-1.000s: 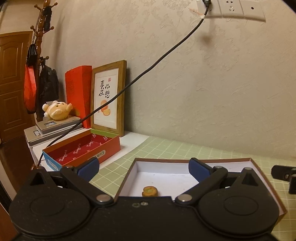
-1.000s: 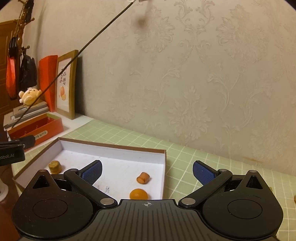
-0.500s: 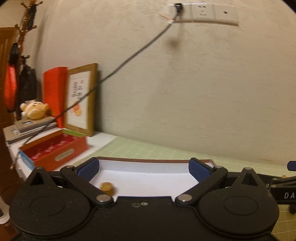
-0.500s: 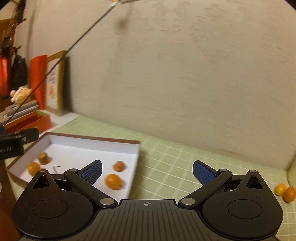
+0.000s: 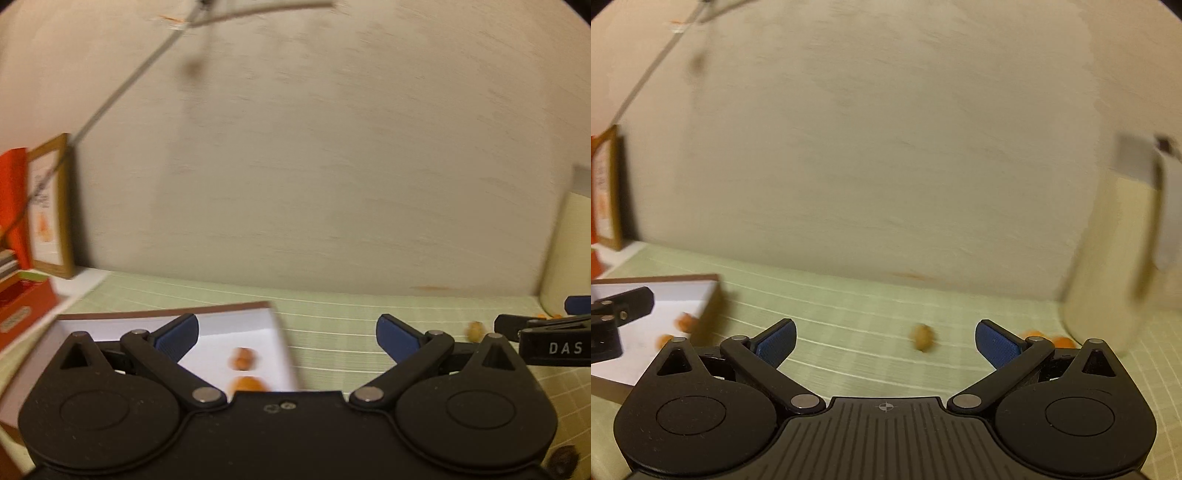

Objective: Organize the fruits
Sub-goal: 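Move both open tools from the box toward the fruits beside the thermos, then grasp the round tan fruit with the left tool while the right tool grasps a mandarin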

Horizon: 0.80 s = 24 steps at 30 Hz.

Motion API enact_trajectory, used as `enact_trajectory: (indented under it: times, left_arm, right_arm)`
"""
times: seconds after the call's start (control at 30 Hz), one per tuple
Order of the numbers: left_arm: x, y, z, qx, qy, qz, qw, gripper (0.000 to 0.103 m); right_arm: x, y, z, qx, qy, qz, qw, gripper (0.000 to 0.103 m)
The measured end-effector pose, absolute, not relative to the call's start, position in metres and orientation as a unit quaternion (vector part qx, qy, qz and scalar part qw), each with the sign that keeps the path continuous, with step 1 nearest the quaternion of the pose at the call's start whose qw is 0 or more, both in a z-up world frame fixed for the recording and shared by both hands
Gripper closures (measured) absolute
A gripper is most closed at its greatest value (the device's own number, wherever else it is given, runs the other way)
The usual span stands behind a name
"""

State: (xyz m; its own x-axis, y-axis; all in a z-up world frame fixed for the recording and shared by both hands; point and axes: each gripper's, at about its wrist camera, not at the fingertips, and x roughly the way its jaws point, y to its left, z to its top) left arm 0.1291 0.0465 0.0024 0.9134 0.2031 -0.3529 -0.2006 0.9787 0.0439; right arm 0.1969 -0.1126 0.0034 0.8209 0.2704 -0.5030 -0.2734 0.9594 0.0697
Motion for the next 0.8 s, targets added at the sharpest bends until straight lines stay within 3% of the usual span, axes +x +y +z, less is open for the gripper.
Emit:
enact_trajectory:
  times: [0.37, 0.47, 0.8]
  left_arm:
    - [0.183, -0.046, -0.027, 0.012, 0.204, 0.025, 0.979, 0.009]
    - [0.197, -0.065, -0.034, 0.017, 0.211, 0.012, 0.977, 0.011]
    - [0.245, -0.096, -0.053, 0.036, 0.242, -0.018, 0.969, 0.025]
  right_arm:
    - [0.222, -0.214, -0.021, 0.001, 0.283, 0.048, 0.958, 0.001]
    - [0.234, -0.229, -0.030, 0.000, 0.293, 0.039, 0.955, 0.010]
    - [0.268, -0.248, -0.056, 0.019, 0.322, 0.033, 0.946, 0.025]
